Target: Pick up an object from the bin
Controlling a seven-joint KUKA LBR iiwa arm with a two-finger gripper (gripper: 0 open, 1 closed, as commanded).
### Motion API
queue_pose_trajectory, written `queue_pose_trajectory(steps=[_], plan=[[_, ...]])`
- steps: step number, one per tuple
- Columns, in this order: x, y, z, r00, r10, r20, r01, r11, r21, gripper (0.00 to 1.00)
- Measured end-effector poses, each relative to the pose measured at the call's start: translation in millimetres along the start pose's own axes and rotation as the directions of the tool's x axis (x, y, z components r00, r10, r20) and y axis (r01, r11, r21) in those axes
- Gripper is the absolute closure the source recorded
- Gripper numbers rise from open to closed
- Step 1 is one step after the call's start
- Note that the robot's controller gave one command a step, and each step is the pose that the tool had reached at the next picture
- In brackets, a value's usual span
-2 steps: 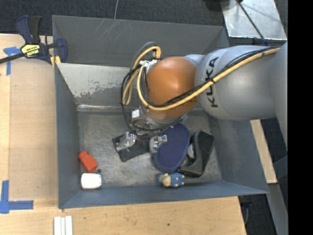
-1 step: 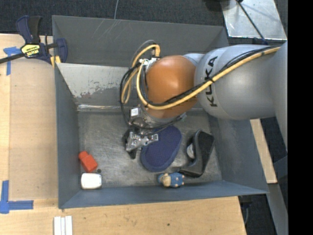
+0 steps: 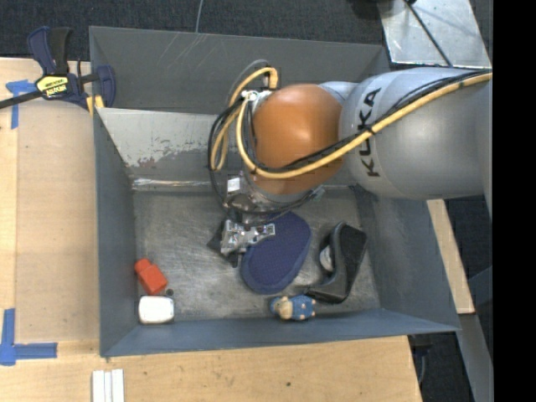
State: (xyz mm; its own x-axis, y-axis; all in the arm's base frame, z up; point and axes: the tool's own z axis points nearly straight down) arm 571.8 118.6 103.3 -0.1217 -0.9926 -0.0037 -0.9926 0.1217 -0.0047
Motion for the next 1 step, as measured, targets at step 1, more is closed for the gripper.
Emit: queue_pose_trajectory(steps=[1], plan=[[-1.4, -2.9, -96.3, 1.0, 0.002, 0.001, -0.002, 1.0, 0.006, 1.0]])
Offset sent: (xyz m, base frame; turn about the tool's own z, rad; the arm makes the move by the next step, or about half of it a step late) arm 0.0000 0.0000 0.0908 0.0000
